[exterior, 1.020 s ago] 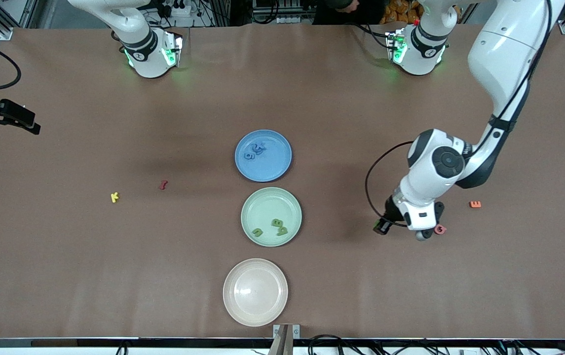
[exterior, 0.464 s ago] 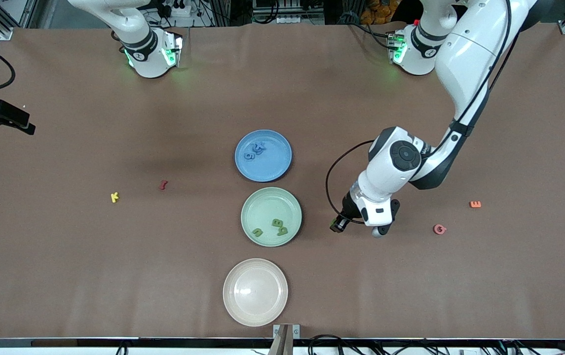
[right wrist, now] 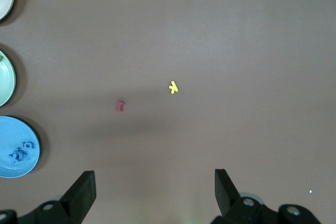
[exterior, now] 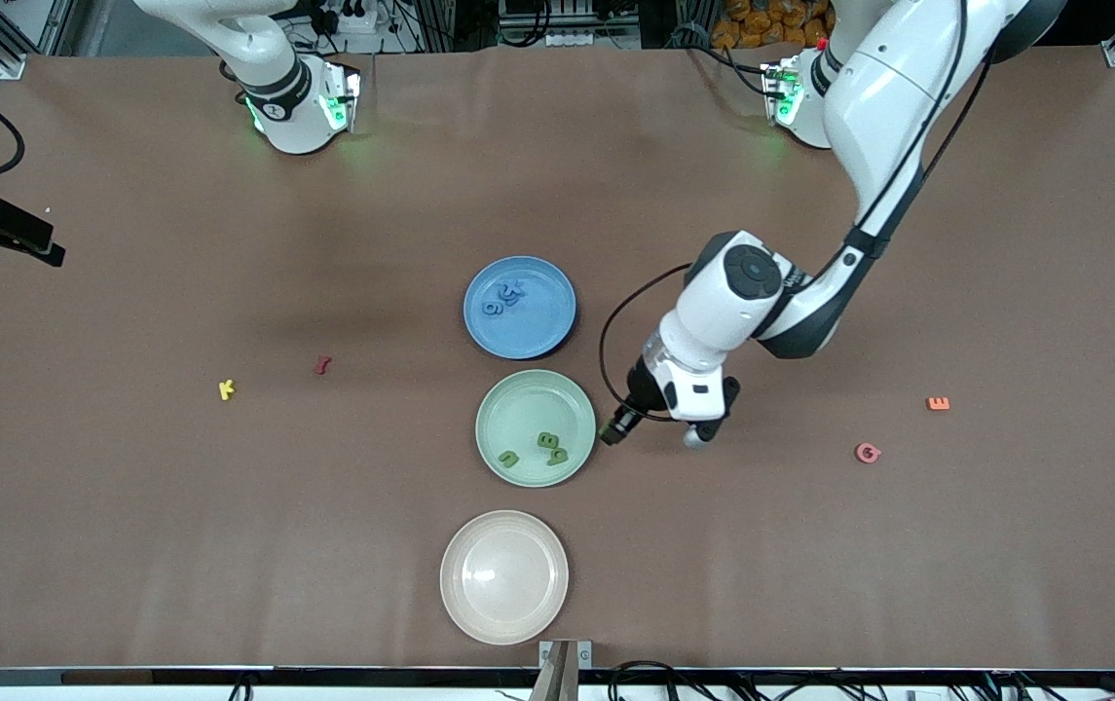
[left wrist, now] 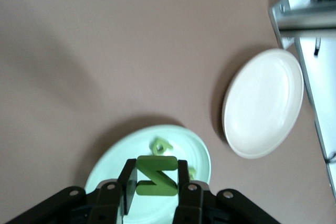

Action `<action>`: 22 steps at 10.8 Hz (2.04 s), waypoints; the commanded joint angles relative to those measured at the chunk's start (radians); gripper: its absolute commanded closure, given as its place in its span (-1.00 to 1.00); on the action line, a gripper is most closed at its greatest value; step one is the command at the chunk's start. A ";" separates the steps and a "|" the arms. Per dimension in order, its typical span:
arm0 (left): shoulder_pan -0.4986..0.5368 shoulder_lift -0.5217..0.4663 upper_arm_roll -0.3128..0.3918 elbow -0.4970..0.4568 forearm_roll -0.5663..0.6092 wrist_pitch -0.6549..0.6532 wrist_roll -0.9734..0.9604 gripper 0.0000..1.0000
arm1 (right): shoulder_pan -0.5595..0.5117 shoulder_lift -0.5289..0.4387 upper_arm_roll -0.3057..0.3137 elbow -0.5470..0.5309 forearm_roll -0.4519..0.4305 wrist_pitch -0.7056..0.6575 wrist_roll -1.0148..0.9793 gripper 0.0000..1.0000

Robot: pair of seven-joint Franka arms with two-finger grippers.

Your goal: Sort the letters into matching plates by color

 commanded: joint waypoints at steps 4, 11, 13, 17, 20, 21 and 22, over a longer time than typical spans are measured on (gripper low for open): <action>-0.138 0.012 0.030 0.020 -0.010 0.031 -0.062 0.93 | 0.027 -0.005 -0.032 -0.005 0.002 0.000 0.000 -1.00; -0.160 -0.010 0.130 0.006 0.100 -0.036 -0.047 -1.00 | 0.036 -0.006 -0.046 -0.005 0.002 -0.001 0.000 -1.00; -0.123 -0.028 0.130 -0.017 0.192 -0.171 -0.007 -1.00 | 0.039 -0.005 -0.048 -0.005 0.002 0.000 0.000 -1.00; 0.027 -0.160 0.127 -0.224 0.201 -0.207 0.268 -1.00 | 0.043 -0.005 -0.048 -0.005 0.002 -0.001 0.001 -1.00; 0.176 -0.246 0.115 -0.357 0.201 -0.207 0.552 -1.00 | 0.047 -0.005 -0.048 -0.005 0.002 -0.001 0.001 -1.00; 0.204 -0.267 0.115 -0.394 0.201 -0.207 0.624 -1.00 | 0.050 -0.006 -0.048 -0.004 0.000 -0.003 0.001 -1.00; 0.230 -0.295 0.115 -0.443 0.201 -0.207 0.681 -1.00 | 0.048 -0.005 -0.049 -0.005 0.002 -0.003 0.001 -1.00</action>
